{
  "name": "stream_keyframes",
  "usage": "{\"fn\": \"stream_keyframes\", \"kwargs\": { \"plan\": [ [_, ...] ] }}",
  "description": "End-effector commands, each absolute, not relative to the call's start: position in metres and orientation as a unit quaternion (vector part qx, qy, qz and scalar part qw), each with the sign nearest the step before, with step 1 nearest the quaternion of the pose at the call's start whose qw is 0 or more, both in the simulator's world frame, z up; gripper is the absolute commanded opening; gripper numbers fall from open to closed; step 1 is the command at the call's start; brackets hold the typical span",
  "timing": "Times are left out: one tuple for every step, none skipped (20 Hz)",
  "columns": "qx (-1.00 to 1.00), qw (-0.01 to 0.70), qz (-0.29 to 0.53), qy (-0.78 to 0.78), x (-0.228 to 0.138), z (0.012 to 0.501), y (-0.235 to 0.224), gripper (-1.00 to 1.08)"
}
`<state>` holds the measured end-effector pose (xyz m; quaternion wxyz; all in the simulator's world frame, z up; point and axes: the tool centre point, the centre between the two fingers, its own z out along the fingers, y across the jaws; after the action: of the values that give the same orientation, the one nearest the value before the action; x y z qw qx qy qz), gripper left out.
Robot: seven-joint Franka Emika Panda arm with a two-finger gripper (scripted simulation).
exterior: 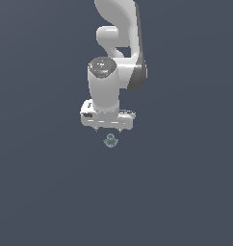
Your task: Pick up the object and move it to a goal position.
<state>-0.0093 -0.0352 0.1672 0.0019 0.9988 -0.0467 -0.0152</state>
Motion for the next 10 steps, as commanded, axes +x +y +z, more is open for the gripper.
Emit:
{"fn": "stream_keyframes", "kwargs": {
  "plan": [
    [0.999,0.002,-0.015,-0.047,-0.009,0.167,-0.035,1.00],
    [0.999,0.002,-0.015,-0.048,-0.009,0.167,-0.036,1.00],
    [0.999,0.001,-0.014,-0.050,-0.009,0.168,-0.037,1.00],
    [0.998,0.000,-0.013,-0.054,-0.009,0.169,-0.040,1.00],
    [0.998,-0.001,-0.012,-0.060,-0.009,0.170,-0.043,1.00],
    [0.998,-0.002,-0.010,-0.067,-0.009,0.171,-0.047,1.00],
    [0.997,-0.004,-0.008,-0.075,-0.009,0.173,-0.052,1.00],
    [0.997,-0.005,-0.007,-0.080,-0.009,0.175,-0.056,1.00],
    [0.996,-0.006,-0.006,-0.084,-0.009,0.176,-0.059,1.00],
    [0.996,-0.006,-0.005,-0.086,-0.008,0.176,-0.061,1.00]
  ]
}}
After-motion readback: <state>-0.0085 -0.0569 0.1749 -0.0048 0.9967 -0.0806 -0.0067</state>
